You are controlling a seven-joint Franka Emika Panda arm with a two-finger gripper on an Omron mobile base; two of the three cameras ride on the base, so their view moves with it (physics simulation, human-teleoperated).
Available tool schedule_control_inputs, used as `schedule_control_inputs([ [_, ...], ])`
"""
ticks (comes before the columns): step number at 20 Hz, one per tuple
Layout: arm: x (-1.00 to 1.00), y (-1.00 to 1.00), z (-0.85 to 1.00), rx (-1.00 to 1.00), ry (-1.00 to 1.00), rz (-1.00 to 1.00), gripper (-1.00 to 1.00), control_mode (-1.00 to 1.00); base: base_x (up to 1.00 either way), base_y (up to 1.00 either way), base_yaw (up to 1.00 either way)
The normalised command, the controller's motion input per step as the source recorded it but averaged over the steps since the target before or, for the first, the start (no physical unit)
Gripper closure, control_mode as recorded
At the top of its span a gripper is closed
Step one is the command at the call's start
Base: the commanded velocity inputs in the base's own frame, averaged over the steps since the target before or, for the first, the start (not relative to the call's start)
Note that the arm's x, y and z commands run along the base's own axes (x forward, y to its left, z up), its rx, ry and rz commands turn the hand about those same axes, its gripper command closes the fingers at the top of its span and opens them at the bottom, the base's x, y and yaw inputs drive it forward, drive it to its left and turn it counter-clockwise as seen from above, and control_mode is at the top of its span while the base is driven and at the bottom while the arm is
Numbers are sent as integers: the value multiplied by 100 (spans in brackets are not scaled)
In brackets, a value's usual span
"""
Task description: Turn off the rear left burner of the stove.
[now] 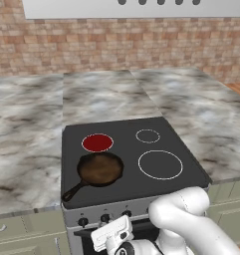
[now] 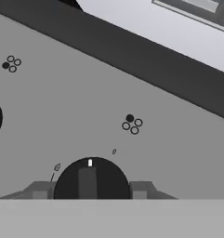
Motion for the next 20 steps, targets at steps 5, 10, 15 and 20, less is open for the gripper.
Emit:
schedule_control_inputs([
  [5,0,0,27,54,-2,1,100,-100,0,0,0],
  [10,0,0,23,55,-1,0,100,-100,0,0,0],
  [15,0,3,23,51,0,-1,100,-100,0,0,0],
  [20,0,6,20,49,0,-3,100,-100,0,0,0],
])
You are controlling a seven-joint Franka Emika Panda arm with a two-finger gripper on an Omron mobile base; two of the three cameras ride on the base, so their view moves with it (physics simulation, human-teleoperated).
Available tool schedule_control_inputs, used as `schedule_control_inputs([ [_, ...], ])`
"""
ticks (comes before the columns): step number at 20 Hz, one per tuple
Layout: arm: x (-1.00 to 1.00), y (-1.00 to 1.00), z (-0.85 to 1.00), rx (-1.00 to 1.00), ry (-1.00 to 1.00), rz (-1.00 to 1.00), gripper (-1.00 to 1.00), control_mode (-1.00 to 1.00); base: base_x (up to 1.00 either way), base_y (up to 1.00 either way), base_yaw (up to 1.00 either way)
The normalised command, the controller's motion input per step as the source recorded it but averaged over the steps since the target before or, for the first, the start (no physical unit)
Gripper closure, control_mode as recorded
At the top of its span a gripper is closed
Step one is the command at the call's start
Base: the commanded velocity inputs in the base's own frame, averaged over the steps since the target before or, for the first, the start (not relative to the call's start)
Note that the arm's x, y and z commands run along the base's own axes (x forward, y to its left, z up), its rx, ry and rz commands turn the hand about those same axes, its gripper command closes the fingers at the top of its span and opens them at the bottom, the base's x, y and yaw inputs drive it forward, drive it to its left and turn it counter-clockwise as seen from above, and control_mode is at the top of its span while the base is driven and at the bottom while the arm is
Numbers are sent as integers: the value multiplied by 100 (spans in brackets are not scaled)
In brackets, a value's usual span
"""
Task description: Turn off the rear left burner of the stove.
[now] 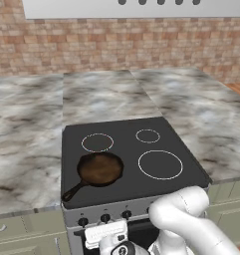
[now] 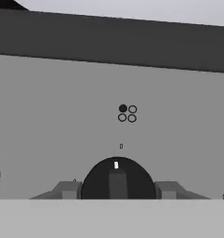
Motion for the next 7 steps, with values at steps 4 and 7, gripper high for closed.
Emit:
schedule_control_inputs([
  [4,0,1,20,50,0,-4,100,-100,0,0,0],
  [7,0,0,20,52,1,-4,100,-100,0,0,0],
])
